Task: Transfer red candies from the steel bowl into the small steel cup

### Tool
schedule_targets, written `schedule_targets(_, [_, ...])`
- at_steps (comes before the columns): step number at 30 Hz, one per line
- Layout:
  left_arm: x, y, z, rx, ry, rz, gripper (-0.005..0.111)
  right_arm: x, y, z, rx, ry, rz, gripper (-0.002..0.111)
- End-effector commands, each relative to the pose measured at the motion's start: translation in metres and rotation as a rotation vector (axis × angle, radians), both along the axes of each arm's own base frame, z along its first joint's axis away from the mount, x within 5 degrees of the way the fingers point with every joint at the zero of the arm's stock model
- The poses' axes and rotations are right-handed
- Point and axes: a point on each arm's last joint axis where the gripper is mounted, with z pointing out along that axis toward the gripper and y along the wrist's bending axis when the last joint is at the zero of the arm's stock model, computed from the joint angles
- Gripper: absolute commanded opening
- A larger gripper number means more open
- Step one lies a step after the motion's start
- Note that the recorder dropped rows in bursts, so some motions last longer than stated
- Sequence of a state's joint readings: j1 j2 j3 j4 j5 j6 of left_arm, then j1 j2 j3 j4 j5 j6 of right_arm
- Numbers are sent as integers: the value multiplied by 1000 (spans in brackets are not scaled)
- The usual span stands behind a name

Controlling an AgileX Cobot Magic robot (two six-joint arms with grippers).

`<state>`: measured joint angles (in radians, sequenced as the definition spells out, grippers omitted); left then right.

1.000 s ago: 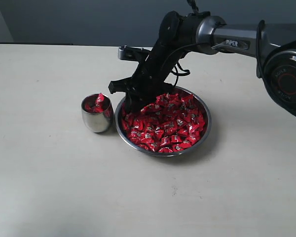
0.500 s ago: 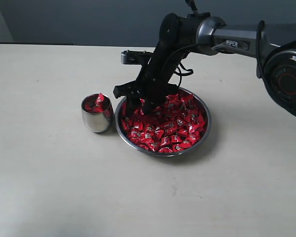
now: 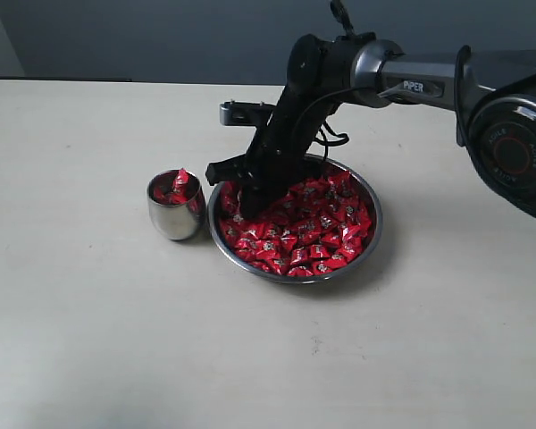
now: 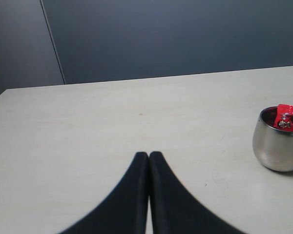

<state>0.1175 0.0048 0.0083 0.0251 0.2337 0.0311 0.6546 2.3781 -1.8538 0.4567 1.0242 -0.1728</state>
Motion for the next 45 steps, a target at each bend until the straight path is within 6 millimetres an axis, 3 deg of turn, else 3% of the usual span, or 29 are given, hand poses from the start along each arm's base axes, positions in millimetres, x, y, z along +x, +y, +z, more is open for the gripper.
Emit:
schedule_targets(1, [-1,0,3,2,-15,2,0,0,-4,3,-27,-4,19,-1])
schedule_targets(10, [-1,0,3,2,-15,2,0,-1,-10,42,-18,-82,49,-1])
schedule_targets(21, [-1,0,3,2,-15,2,0,-2,-14,69,28,-115,36,-1])
schedule_targets(30, [-1,0,3,2,-15,2,0,-16,4,104,273,-107,86,-1])
schedule_targets(39, [-1,0,3,2,-15,2,0,-30,40,86,286,-199,140,-1])
schedule_targets(45, [-1,0,3,2,-15,2,0,-28,49,72,253,-231,171,-1])
